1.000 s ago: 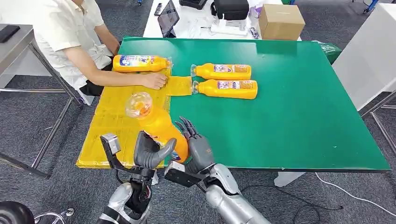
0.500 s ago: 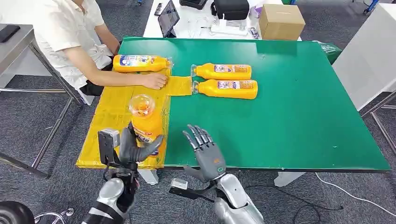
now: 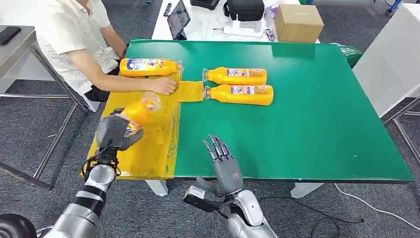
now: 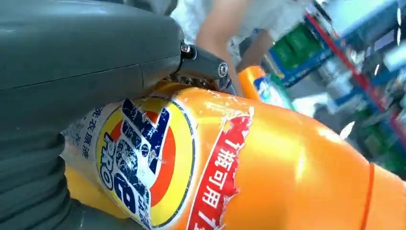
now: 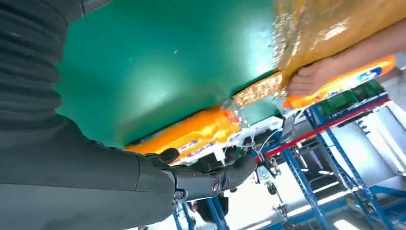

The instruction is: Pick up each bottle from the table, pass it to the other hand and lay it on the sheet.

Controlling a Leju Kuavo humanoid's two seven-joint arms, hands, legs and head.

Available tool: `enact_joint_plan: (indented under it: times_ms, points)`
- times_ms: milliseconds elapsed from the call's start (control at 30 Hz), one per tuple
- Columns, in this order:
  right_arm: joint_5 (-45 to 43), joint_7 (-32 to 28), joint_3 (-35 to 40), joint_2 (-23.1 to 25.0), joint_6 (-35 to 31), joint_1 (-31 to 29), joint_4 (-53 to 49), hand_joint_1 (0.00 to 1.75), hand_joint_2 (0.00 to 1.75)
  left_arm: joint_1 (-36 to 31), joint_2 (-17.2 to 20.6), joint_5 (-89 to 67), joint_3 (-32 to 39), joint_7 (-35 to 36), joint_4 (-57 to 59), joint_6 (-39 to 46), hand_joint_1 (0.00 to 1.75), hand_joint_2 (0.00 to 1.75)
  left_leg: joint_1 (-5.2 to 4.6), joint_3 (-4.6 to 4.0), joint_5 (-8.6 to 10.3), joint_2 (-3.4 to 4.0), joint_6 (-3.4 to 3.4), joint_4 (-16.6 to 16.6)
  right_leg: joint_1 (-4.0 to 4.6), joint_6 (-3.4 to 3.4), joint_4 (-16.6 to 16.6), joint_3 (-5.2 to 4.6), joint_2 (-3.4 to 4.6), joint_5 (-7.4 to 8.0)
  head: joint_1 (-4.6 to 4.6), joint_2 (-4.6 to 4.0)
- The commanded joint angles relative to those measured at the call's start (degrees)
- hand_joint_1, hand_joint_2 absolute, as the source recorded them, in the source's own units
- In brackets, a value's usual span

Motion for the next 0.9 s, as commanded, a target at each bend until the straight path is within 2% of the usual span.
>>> enact_joint_plan:
  times_ms: [33,267,300,333,367,500,767,900]
  points:
    - [-4.8,1.0,8.0,-3.5,0.5,-2.2,-0.2,0.0,1.75,-11.3,1.0,-10.6,-6.7,3.7,22.5,-8.9,1.75,1.75,0.0,0.15,0.0,-0.11,0.1,0.0,0.05,-0.13,0.0,0.2,-0.2,-0.04,-0.02,0.0]
    - [-7.4,0.3,9.2,-3.8,1.0,-2.3,0.8,0.0,1.75,-12.1,-1.0,-7.8,-4.6,1.2,26.6,-15.9,1.75,1.75,-0.04,0.23,-0.02,-0.01,0.08,-0.1,0.01,-0.11,-0.1,0.25,-0.06,-0.02,0.0,0.0]
    - [-7.4,0.3,9.2,-3.8,1.0,-2.3,0.8,0.0,1.75,-12.1,-1.0,-7.8,-4.6,1.2,26.6,-15.9,1.54,1.75,-0.02,0.36,-0.03,0.01,0.11,-0.1,0.04,-0.17,-0.1,0.38,-0.07,-0.03,0.0,0.0]
    - [-7.7,-0.1,9.5,-3.7,0.9,-2.4,1.3,0.0,1.75,-11.9,-0.9,-7.0,-4.3,0.0,26.2,-16.8,0.47,1.75,0.0,0.48,-0.04,0.04,0.13,-0.1,0.07,-0.22,-0.1,0.49,-0.08,-0.03,-0.02,0.0]
    - [-8.8,-1.0,10.0,-3.7,1.3,-2.8,1.8,0.0,1.75,-11.2,-0.2,-6.8,-5.3,-4.7,24.7,-17.3,0.07,1.75,-0.03,0.41,-0.02,0.01,0.11,-0.1,0.03,-0.16,-0.1,0.44,-0.08,-0.02,-0.02,0.0]
    - [-10.3,-2.0,10.7,-3.9,1.5,-3.4,2.7,0.0,1.75,-10.4,1.2,-9.1,-8.2,-7.8,23.9,-16.4,0.0,1.75,-0.04,0.51,-0.03,0.15,0.15,-0.1,0.02,-0.15,-0.1,0.53,0.05,0.02,0.0,0.0]
    - [-11.2,-2.3,10.6,-3.9,1.9,-3.7,3.2,0.0,1.75,-13.7,2.4,-18.0,-15.6,-3.3,27.9,-16.2,0.0,1.75,0.0,0.34,-0.02,0.02,0.11,0.0,0.06,-0.16,0.0,0.4,-0.06,-0.04,-0.02,0.0]
    - [-11.4,-2.3,10.4,-4.0,2.1,-3.4,3.2,0.0,1.75,-12.9,2.6,-18.6,-15.6,-2.8,27.6,-14.5,0.0,1.75,0.0,0.47,-0.03,0.09,0.15,-0.1,0.09,-0.23,-0.1,0.5,-0.04,-0.02,0.0,0.0]
